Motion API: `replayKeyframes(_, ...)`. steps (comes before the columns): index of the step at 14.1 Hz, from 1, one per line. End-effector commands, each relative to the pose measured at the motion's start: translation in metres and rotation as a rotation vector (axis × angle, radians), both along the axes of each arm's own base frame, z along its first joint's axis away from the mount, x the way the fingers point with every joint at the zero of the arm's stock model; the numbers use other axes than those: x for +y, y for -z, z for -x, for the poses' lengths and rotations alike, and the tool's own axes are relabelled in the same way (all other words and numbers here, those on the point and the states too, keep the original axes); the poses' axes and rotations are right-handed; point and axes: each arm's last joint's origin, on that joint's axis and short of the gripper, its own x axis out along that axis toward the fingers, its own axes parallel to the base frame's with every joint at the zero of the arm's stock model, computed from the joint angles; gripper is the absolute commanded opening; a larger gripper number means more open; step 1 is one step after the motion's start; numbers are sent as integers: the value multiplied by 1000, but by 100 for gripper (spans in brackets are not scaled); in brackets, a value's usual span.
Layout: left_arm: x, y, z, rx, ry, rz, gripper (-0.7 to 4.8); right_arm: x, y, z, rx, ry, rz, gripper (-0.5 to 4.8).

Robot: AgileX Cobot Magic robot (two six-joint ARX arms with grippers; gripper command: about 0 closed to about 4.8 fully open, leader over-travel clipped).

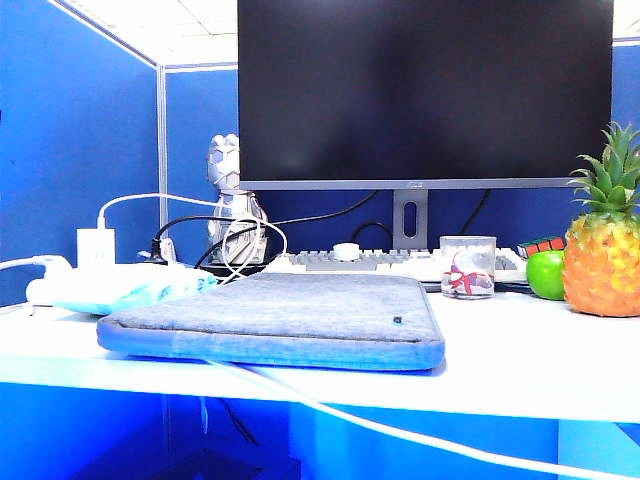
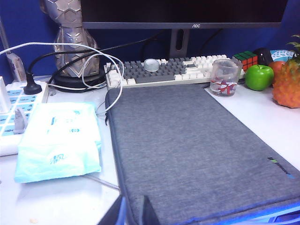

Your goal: Pick up the pineapple and place it above the gray bag.

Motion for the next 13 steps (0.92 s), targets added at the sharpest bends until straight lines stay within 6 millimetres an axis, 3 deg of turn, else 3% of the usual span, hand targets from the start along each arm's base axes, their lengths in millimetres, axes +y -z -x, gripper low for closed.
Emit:
replayKeyframes(1,0,-3,0,-15,4,8,61,0,-4,0,-23,-3,-3,-1)
replayKeyframes(8,0,-4,0,7,0,95,61,0,-8,0,-64,8,-30,1)
replayKeyframes(9,0,-12,0,-25,5,224,62,-1,-16,1,-125,35,-90,111)
replayKeyframes(10,0,-21,1,-83,19,302,64,-2,-24,2,-196,60,-111,336)
replayKeyframes(11,1,-33,3,-145,29,338,164,-4,-37,4,-320,130,-133,479)
replayKeyframes(12,1,-38,3,-151,29,332,288,-5,-43,5,-353,153,-137,479)
replayKeyframes(13,0,-46,0,-133,29,325,479,-6,-57,6,-395,196,-94,479)
